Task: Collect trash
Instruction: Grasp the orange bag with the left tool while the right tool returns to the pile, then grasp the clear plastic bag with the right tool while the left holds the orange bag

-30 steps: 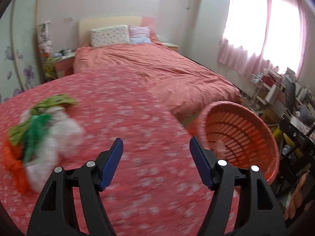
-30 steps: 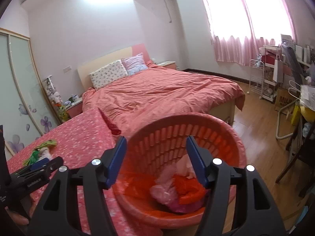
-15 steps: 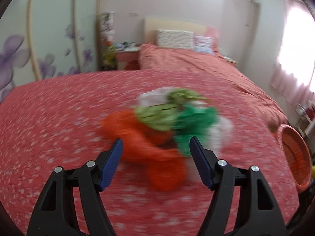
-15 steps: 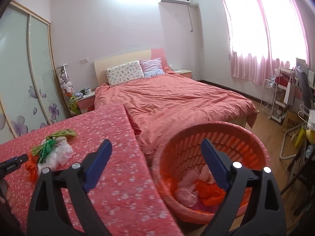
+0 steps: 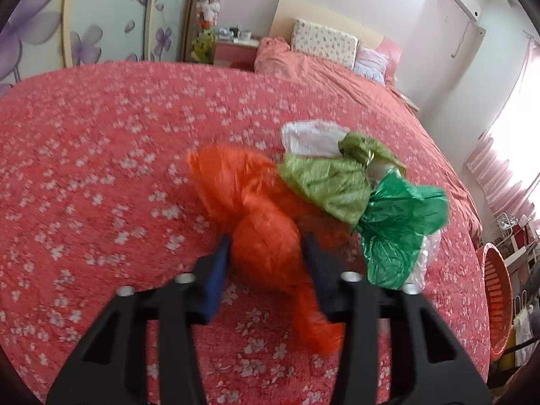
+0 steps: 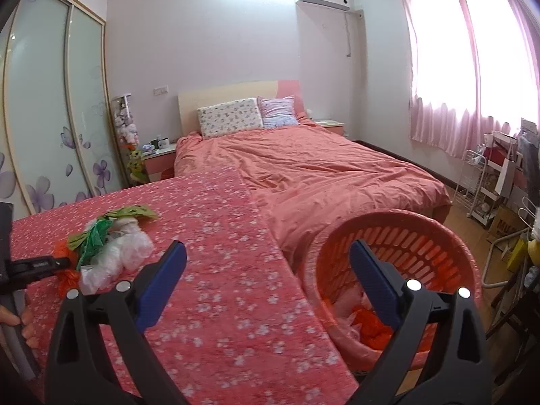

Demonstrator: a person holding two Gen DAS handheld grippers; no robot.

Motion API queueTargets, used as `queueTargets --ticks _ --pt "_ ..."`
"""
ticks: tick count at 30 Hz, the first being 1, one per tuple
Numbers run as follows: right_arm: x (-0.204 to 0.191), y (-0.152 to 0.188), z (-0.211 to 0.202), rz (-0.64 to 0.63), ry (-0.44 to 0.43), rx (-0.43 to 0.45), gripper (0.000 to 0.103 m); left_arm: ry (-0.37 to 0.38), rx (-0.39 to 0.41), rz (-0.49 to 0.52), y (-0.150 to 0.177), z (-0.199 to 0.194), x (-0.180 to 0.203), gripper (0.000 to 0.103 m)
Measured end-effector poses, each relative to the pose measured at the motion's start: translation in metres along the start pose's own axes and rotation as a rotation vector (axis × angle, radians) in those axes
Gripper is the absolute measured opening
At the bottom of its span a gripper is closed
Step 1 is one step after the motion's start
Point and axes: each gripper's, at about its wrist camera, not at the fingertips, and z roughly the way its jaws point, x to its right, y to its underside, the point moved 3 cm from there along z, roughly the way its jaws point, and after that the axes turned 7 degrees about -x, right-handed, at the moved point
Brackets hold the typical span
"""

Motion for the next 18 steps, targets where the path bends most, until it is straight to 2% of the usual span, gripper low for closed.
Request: queueTargets --ticks 3,6,12,18 --pt "-0.014 -0.001 0.0 -0.012 -0.026 -0.009 0.095 0.004 0.014 0.012 0.004 -0.003 -0.002 0.034" --pt "-0.031 -0.002 -0.001 -0.035 -0.053 -0.012 0.095 -0.012 0.04 0.028 0.008 -0.015 -0.009 0.033" --pt "-0.071 -0.003 0.003 -0.07 -0.123 -0.027 0.095 -0.096 0.118 0.054 0.005 -0.044 -0.038 0.033" --pt "-0.112 0.0 0.019 -0.086 -0.192 -0.07 0.095 -0.16 0.183 0.036 0.002 -0.07 -0.072 0.033"
